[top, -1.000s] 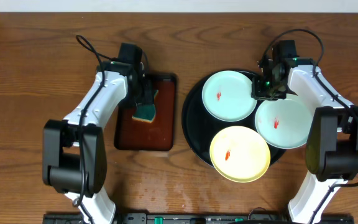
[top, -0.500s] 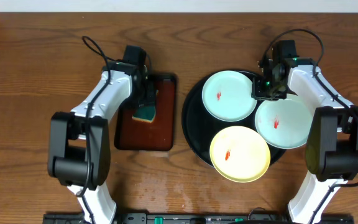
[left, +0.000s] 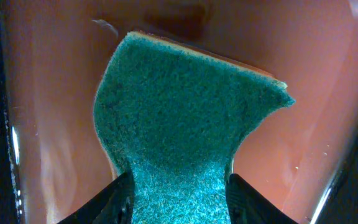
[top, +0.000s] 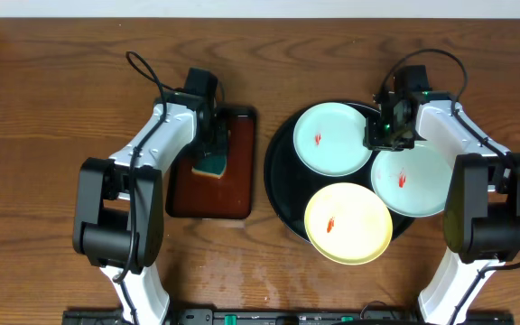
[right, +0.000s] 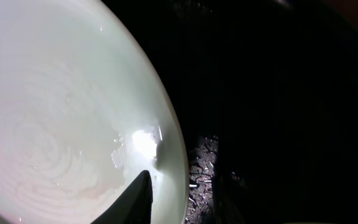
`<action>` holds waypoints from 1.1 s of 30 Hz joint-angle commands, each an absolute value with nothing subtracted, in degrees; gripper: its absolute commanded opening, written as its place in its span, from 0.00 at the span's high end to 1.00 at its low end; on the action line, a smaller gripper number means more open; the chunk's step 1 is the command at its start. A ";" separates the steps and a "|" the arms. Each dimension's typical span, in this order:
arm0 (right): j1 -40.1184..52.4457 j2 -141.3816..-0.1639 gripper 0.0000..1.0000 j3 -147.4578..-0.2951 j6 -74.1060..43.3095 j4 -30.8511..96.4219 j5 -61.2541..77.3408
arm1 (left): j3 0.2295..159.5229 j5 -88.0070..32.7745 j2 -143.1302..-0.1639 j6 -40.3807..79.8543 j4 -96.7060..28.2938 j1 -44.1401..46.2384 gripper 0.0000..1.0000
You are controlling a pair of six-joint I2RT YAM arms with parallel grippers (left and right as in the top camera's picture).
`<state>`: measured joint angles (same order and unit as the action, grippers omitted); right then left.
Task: Clean dirty plates on tray and stack at the side
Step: 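Grasp the green sponge with the left gripper and the plate rim with the right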
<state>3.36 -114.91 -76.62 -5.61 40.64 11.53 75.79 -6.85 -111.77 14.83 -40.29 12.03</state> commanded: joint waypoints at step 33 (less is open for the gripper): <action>3.73 -114.96 0.90 -76.25 -5.48 38.13 10.98 | 74.74 -6.35 -113.06 15.14 -40.14 12.29 0.52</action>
<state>3.36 -114.91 -76.40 -5.58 38.24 10.90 75.61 -6.68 -111.77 14.83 -40.07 12.08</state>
